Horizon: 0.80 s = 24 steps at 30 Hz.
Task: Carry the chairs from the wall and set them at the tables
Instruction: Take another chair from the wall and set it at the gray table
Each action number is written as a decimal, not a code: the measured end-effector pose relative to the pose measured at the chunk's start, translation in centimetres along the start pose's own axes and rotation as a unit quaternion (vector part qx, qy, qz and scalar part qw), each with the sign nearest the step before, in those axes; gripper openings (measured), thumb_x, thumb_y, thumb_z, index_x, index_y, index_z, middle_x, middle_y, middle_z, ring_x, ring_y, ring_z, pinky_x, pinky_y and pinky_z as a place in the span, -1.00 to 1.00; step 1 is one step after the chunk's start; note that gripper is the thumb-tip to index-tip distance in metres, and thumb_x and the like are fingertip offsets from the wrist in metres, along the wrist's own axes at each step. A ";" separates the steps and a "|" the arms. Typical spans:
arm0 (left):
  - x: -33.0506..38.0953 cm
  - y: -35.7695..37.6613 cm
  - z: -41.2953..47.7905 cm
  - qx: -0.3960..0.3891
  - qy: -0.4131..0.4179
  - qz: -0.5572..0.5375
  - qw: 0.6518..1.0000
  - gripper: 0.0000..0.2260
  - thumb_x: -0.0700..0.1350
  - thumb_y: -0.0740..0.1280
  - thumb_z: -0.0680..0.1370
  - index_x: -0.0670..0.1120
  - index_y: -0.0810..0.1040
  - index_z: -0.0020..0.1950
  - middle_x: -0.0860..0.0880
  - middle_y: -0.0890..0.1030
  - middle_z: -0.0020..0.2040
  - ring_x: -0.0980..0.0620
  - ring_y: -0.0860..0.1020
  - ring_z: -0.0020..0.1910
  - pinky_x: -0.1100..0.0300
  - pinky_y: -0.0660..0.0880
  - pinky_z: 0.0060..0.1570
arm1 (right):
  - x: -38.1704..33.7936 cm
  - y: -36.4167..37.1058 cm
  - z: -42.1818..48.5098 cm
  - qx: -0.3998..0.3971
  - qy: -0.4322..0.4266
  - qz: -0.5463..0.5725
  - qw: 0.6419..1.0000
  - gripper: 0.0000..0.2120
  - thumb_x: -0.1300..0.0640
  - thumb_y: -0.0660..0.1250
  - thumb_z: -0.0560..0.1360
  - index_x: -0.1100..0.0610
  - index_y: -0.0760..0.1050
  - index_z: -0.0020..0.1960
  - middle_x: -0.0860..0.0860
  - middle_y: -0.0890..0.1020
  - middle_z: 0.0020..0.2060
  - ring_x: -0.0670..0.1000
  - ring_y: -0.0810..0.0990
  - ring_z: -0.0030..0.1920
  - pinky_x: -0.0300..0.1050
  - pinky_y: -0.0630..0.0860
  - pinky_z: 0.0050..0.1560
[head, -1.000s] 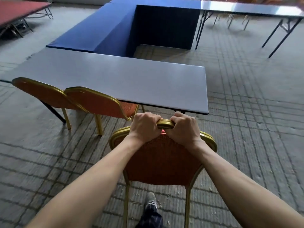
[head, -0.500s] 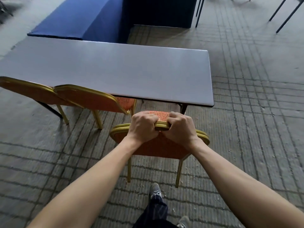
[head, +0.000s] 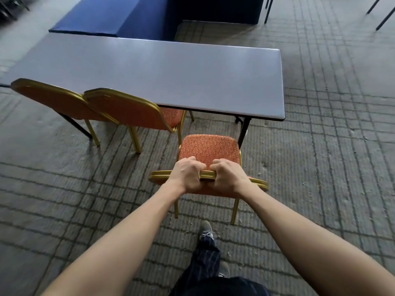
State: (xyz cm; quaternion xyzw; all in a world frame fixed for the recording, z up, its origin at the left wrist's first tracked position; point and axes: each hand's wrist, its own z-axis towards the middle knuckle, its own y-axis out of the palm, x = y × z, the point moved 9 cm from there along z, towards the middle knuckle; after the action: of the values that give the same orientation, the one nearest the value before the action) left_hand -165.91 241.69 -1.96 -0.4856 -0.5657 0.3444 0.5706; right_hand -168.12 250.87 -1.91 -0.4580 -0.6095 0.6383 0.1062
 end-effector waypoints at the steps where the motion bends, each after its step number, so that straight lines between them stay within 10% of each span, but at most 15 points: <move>1: -0.1 0.5 -0.5 -0.019 -0.012 0.007 1.000 -0.82 -0.04 0.37 0.36 0.03 0.38 -0.34 0.02 0.59 -0.27 -0.03 0.48 -0.15 0.11 0.43 -0.16 | -0.3 0.4 -0.6 -0.007 0.001 0.004 1.000 -0.81 -0.14 0.39 0.37 -0.04 0.50 -0.21 -0.14 0.45 -0.24 0.00 0.50 -0.13 -0.04 0.50 -0.06; 15: 0.4 6.3 -8.9 -0.188 -0.050 0.051 0.980 -0.83 0.12 0.36 0.36 0.08 0.47 -0.18 0.04 0.62 -0.06 -0.04 0.57 0.03 0.09 0.53 -0.06 | -3.3 9.1 -6.1 -0.139 -0.006 -0.037 0.990 -0.69 -0.24 0.41 0.30 0.00 0.58 -0.18 -0.09 0.52 -0.23 0.00 0.51 -0.14 -0.06 0.53 -0.14; 20: -0.8 9.0 -11.8 -0.352 -0.055 -0.111 0.928 -0.67 0.17 0.59 0.21 0.14 0.56 -0.15 0.13 0.62 -0.20 0.07 0.61 -0.19 0.17 0.56 -0.25 | -4.9 12.6 -6.8 -0.348 0.065 0.023 0.935 -0.57 -0.32 0.53 0.21 0.03 0.62 -0.22 -0.11 0.62 -0.33 -0.06 0.57 -0.28 -0.13 0.47 -0.26; 24: -5.2 5.8 -10.0 -0.292 -0.064 -0.179 0.937 -0.68 -0.01 0.54 0.39 0.02 0.58 0.09 0.08 0.61 -0.07 0.05 0.60 -0.05 0.11 0.59 -0.01 | -6.8 10.3 -2.4 -0.312 0.092 0.094 0.941 -0.66 -0.22 0.51 0.33 0.04 0.65 -0.11 -0.08 0.65 -0.21 -0.06 0.56 -0.20 -0.11 0.48 -0.17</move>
State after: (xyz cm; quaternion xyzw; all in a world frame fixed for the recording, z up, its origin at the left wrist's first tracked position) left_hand -155.83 236.83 -7.92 -0.4986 -0.7542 0.0871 0.4184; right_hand -158.20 245.37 -7.45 -0.5800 -0.7200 0.3782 -0.0464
